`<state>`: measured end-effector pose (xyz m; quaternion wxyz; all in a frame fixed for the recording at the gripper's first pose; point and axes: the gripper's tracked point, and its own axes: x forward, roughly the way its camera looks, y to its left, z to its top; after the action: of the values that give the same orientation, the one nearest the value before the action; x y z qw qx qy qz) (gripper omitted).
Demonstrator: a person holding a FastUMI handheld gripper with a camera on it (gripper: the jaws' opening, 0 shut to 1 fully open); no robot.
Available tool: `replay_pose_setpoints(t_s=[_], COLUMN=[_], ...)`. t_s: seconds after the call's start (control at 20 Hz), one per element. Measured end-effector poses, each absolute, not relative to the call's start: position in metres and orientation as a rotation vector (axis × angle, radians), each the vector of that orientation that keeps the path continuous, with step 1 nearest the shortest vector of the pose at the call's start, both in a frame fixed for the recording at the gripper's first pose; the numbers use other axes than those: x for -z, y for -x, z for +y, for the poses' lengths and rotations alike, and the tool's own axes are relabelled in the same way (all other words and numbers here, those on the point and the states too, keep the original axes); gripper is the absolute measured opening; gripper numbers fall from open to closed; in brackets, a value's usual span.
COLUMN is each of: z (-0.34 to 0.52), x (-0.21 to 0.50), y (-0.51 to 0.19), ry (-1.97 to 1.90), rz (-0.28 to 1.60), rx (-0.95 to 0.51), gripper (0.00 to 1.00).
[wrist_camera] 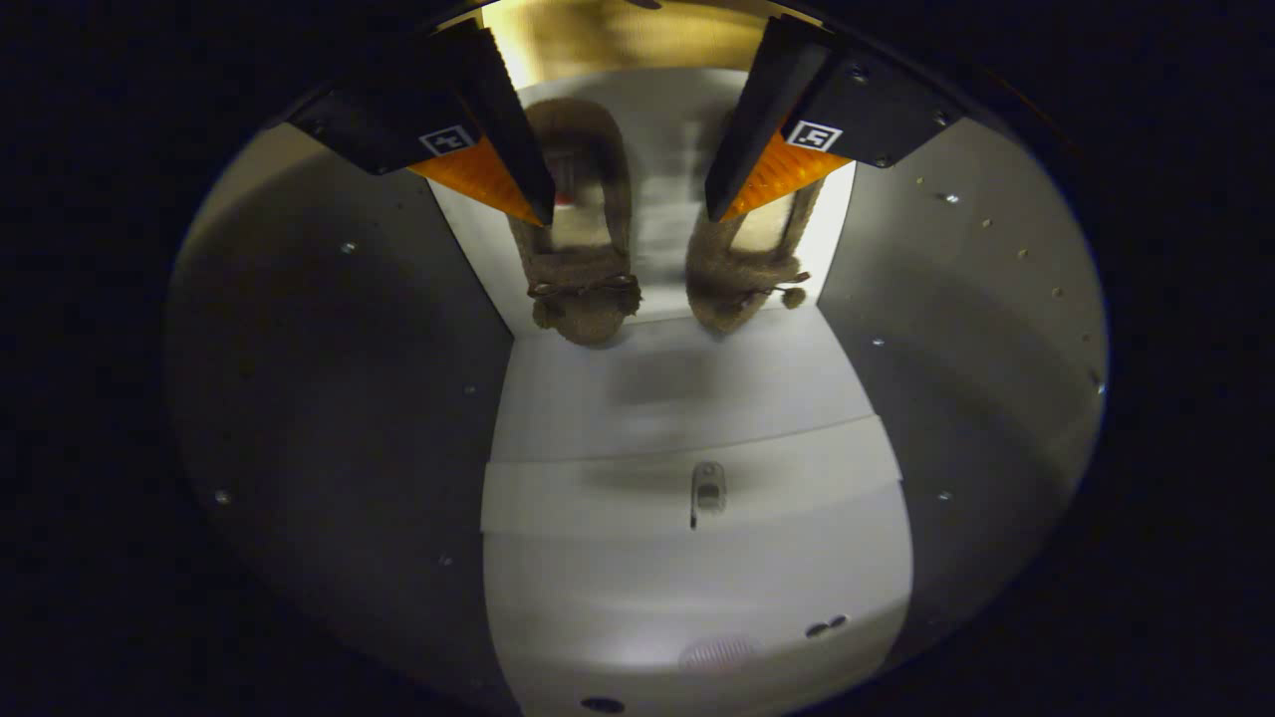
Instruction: Open the shoe cabinet door, grab the shoes and put them into the shoe cabinet, then close the shoe cabinet door.
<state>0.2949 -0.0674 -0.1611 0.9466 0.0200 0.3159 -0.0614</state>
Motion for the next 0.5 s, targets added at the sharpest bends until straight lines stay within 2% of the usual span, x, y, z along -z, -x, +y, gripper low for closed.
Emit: replay_pose_setpoints(t_s=[0.05,0.5], z=[-0.063,-0.029], x=[0.149,0.056], y=[-0.277,-0.120], ry=[-0.032,-0.010], rz=[0.624,0.353], rx=[0.119,0.055], gripper=[1.00,1.00])
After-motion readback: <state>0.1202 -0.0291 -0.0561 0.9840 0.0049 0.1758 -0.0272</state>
